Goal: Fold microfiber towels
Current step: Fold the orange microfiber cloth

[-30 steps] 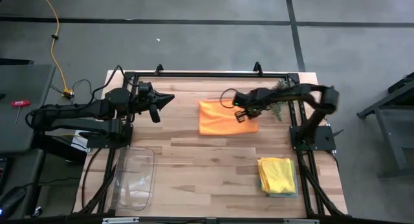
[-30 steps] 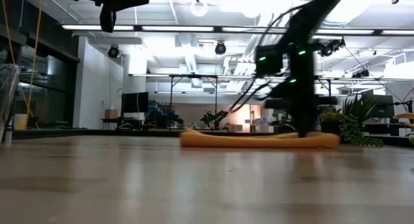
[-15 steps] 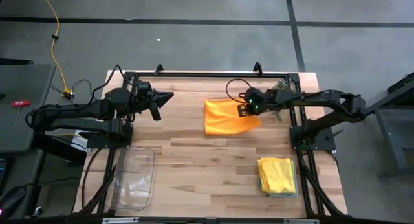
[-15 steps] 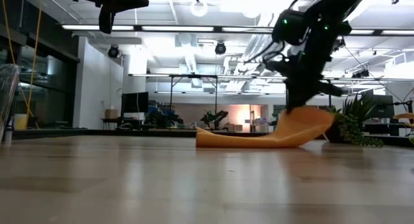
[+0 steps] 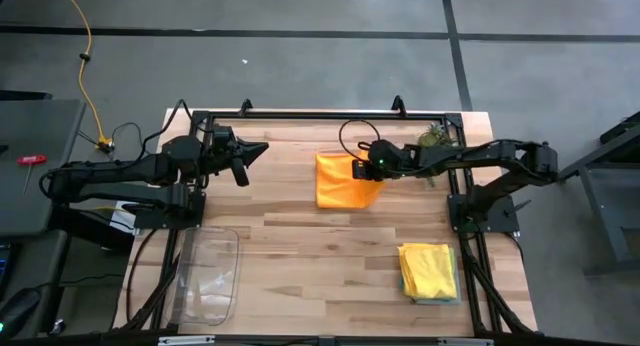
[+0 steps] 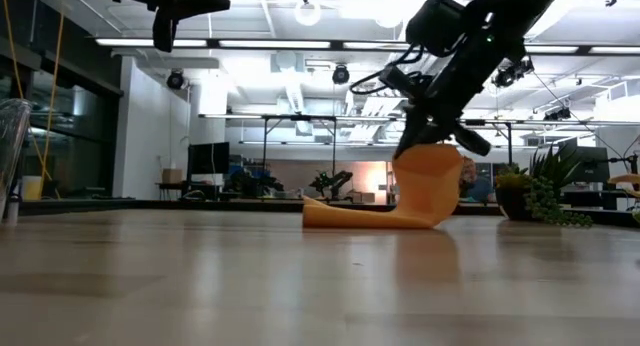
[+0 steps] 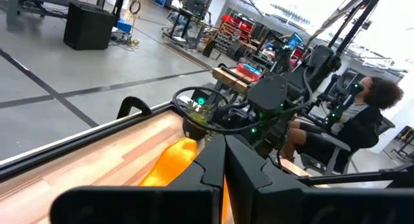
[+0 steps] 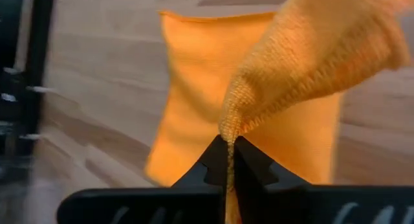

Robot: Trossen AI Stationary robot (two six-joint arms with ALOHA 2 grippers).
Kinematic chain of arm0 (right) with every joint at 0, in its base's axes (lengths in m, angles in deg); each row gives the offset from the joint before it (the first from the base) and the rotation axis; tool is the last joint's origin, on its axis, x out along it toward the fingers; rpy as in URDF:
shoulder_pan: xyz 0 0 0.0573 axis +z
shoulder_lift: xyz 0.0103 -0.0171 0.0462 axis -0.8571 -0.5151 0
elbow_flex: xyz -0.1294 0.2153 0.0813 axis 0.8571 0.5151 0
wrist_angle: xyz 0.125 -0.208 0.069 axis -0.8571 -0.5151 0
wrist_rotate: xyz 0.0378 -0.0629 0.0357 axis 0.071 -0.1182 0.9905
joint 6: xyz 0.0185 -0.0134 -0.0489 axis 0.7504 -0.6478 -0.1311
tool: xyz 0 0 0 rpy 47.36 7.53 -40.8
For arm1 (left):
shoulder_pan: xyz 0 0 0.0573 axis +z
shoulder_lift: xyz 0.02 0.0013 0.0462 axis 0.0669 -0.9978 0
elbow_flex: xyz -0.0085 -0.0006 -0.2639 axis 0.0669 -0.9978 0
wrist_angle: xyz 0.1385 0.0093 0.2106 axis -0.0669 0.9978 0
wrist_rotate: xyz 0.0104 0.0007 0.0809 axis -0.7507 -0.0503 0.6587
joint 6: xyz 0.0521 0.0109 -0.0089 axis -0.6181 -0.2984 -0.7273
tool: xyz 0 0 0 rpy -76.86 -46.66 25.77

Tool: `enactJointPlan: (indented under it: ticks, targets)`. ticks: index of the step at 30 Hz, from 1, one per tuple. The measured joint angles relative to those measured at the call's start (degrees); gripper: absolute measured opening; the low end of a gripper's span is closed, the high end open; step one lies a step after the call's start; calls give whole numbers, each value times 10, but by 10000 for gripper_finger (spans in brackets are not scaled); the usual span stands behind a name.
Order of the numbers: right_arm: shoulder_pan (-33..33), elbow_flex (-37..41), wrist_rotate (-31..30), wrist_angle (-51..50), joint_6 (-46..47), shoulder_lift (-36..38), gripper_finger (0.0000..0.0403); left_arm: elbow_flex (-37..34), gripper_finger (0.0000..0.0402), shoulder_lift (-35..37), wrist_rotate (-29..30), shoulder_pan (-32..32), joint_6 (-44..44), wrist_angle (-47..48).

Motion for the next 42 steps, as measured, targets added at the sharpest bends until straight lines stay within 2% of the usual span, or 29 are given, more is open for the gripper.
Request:
enactJointPlan:
  ticks: [9,15,31,35,42]
  targets:
    - [34,-1,-14,125,73,-60,0,0,0,0,0,0,0,0]
    - [50,-1,-49,182,122,-86,0,0,0,0,0,0,0,0]
    - [62,-1,-58,231,155,-121,18,0,0,0,0,0,-1,4]
    - [61,-1,-48,255,145,-121,44,0,0,0,0,0,-1,5]
    - [61,-1,-22,338,124,-121,144,0,0,0,0,0,-1,5]
